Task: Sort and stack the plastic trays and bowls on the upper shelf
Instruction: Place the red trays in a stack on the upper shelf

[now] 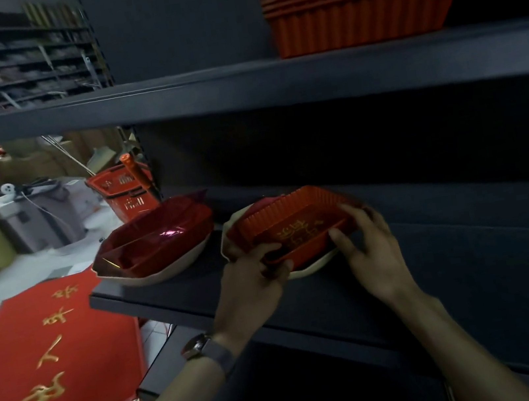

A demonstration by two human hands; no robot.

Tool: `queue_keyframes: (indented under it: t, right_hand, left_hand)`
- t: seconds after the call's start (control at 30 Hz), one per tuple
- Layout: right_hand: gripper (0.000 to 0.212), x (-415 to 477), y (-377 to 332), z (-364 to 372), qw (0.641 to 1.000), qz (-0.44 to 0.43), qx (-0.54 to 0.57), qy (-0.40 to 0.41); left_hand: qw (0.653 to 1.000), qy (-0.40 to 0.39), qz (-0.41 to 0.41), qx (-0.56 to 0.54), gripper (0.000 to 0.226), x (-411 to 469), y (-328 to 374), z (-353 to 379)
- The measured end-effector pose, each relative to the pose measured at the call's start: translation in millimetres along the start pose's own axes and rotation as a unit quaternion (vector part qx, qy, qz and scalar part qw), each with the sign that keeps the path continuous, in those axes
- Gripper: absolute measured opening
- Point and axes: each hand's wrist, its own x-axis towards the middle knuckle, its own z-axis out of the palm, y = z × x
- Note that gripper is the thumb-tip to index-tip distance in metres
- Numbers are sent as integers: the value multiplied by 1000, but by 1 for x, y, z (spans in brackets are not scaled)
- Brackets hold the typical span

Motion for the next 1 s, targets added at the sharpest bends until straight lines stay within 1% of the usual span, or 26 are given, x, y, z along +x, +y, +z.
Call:
queue_keyframes:
  t: [0.1, 0.23, 0.33, 0.43, 0.5, 0.63, 0.67, 0.77, 0.8, 0.9, 1.0]
  right_hand:
    - [42, 5, 2, -1, 1000, -8, 21, -8]
    - [39, 10, 4, -7, 999, 11, 53, -7]
    - [31, 11, 5, -9, 998, 24, 60, -1]
    - [25, 7, 5, -8, 996, 33, 76, 28]
    - [24, 3, 2, -7, 994, 34, 87, 48]
    - [23, -12, -14, -13, 990, 17, 117, 76]
    - [22, -17, -18, -16, 990, 14, 116, 81]
    - [20, -35, -35, -24, 989, 7, 106, 104]
    - [19, -42, -39, -25, 988, 4, 103, 115]
    - [17, -65, -54, -24, 985, -1, 109, 136]
    - [16, -86, -67, -19, 986, 6, 96, 139]
  left_hand:
    - [1000, -1, 5, 10, 31, 1, 0, 6]
    - [1000, 22, 1, 16, 11, 3, -4, 9]
    - [1000, 17, 5, 18, 16, 4, -8, 12]
    - [999, 17, 12, 38, 21, 5, -11, 13]
    - [998, 24, 20, 48, 17, 3, -12, 10]
    - [993, 69, 83, 43, 8, -9, -9, -5]
    - [992, 73, 88, 45, 8, -13, -8, -10]
    - [996, 42, 63, 55, 41, -28, -2, -27]
    - [997, 37, 64, 37, 47, -34, 0, -33]
    - [994, 51, 81, -43, 49, -54, 6, -48]
    - [988, 49, 50, -135, 48, -70, 12, -62]
